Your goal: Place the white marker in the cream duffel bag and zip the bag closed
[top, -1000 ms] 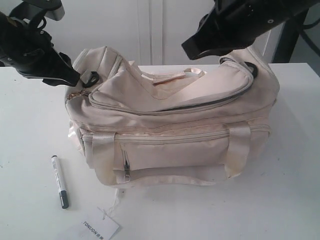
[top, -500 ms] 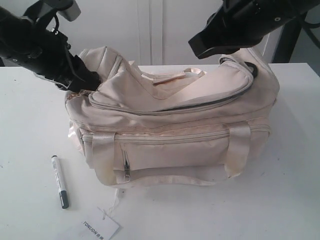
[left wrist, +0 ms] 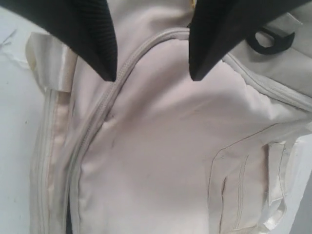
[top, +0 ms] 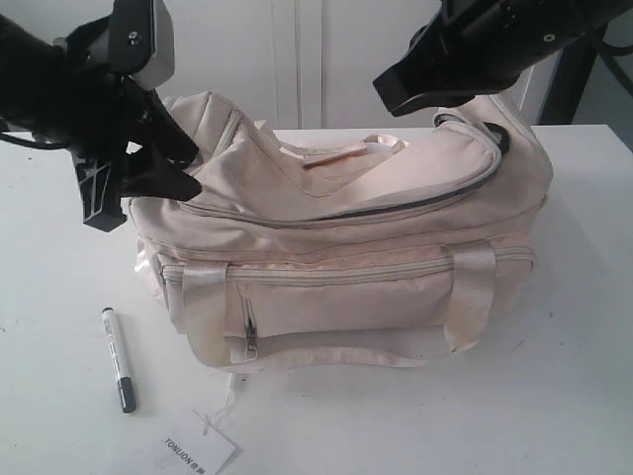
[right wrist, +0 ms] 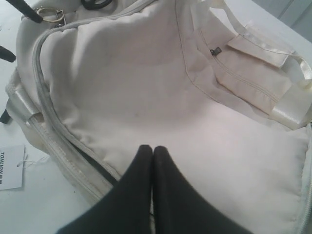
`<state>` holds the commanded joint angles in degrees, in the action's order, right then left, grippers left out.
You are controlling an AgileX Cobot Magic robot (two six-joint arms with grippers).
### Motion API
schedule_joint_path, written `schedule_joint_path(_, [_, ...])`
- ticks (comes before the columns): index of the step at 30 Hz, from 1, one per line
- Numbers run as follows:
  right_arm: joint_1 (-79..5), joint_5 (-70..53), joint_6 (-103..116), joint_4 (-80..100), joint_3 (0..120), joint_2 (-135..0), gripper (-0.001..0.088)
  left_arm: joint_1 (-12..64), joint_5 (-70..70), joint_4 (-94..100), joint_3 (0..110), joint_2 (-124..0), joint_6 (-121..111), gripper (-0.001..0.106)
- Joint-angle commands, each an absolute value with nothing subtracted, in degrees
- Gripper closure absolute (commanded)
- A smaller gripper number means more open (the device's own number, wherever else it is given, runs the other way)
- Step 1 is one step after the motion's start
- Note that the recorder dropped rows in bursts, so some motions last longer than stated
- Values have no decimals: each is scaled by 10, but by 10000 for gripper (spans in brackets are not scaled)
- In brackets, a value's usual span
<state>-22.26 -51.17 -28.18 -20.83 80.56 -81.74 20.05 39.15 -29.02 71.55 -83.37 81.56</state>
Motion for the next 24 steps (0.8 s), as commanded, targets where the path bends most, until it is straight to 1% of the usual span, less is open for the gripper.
schedule_joint_path(7, [-223,-509,-282,-208,806,-817,868,200,341,-283,686,-834,937,548])
schedule_joint_path(12, [-223,-509,-282,-208,806,-817,868,200,331,-284,671,-834,995,548])
schedule_joint_path(18, [-223,-509,-282,-208,806,-817,868,200,297,-299,666,-835,1004,548])
schedule_joint_path(24, [-223,-509,-282,-208,806,-817,868,200,296,-302,666,-840,1018,548])
